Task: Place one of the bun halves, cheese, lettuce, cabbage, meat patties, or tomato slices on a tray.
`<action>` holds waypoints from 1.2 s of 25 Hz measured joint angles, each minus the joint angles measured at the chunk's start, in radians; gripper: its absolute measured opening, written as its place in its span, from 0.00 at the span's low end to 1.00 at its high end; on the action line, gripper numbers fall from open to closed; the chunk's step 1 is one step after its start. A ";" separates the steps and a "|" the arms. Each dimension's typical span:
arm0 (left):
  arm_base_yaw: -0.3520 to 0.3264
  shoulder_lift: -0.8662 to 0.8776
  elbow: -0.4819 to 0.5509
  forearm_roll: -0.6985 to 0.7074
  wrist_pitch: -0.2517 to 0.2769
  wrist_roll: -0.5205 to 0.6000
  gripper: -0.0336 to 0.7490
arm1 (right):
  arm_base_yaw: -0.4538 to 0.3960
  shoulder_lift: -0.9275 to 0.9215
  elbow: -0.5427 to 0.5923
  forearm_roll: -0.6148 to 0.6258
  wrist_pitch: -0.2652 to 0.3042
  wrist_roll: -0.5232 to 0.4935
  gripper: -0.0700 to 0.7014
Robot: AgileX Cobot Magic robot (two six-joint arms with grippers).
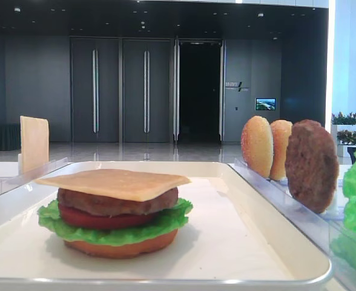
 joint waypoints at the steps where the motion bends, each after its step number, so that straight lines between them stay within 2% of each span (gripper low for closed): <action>1: 0.000 -0.037 0.030 -0.011 -0.007 -0.001 0.93 | 0.000 0.000 0.000 0.000 0.000 0.000 0.76; 4: 0.000 -0.143 0.127 -0.053 -0.032 -0.001 0.93 | 0.000 0.000 0.000 0.000 0.000 0.000 0.76; 11: 0.000 -0.389 0.327 -0.169 -0.044 -0.001 0.93 | 0.000 0.000 0.000 0.000 0.000 0.000 0.76; 20: 0.000 -0.767 0.561 -0.147 -0.075 0.000 0.93 | 0.000 0.000 0.000 0.000 0.000 0.000 0.76; 24: 0.000 -0.947 0.619 -0.146 -0.100 0.000 0.93 | 0.000 0.000 0.000 0.000 0.000 0.000 0.76; 30: 0.000 -1.152 0.628 -0.146 -0.106 0.000 0.93 | 0.000 0.000 0.000 0.000 0.000 0.000 0.76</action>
